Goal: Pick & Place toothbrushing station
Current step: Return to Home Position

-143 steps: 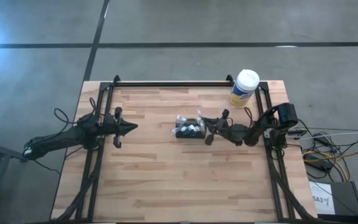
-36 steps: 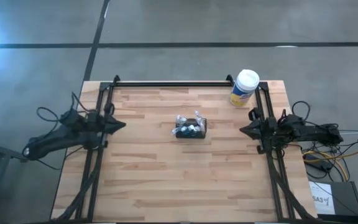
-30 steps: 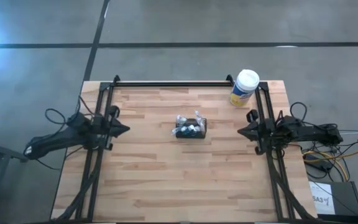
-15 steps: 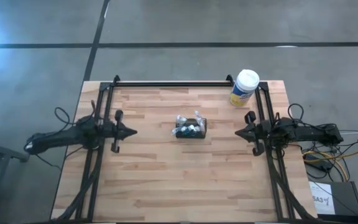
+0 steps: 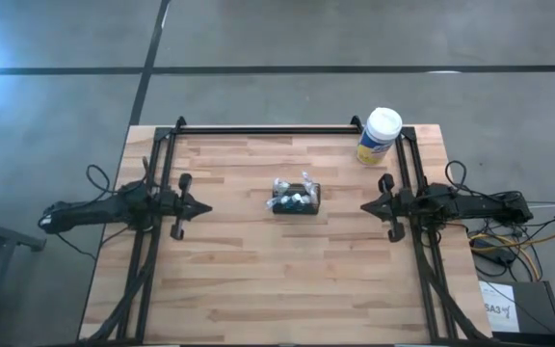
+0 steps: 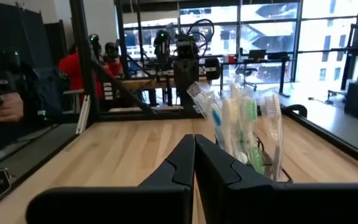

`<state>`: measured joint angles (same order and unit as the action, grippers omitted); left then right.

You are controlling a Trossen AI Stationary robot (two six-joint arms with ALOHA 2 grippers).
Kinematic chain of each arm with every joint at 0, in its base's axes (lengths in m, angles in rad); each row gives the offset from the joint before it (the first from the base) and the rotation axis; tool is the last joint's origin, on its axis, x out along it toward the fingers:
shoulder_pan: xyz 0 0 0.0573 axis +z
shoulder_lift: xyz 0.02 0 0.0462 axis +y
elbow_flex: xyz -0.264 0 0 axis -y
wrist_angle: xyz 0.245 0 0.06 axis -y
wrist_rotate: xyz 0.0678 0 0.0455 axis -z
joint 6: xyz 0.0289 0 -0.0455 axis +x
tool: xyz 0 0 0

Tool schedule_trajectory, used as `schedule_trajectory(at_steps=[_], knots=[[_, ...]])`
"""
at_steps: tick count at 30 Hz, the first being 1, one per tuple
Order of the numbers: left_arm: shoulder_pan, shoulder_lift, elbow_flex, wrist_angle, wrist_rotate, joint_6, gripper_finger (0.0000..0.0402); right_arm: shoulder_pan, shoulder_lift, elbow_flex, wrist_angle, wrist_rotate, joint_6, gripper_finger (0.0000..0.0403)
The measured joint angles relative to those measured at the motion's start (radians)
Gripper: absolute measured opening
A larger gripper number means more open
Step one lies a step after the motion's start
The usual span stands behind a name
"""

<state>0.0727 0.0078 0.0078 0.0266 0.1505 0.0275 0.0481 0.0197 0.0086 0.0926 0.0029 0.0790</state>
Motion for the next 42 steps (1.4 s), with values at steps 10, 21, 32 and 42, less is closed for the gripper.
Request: schedule_trajectory(at_steps=[10,21,32,42], knots=[[0.0,0.0,-0.001,0.009,0.0,-0.011,0.0,0.0,0.001,0.0,0.019,0.072,0.033,0.0008],[0.0,0.001,-0.001,0.009,0.016,-0.056,0.0019,0.0,0.001,0.0,0.016,0.072,0.067,0.0008],[0.0,0.003,-0.002,0.006,0.016,-0.057,0.0014,0.0,0.001,0.0,0.016,0.072,0.086,0.0008],[0.0,0.003,-0.002,0.003,0.016,-0.058,0.0014,0.0,0.001,0.0,0.016,0.072,0.086,0.0008]])
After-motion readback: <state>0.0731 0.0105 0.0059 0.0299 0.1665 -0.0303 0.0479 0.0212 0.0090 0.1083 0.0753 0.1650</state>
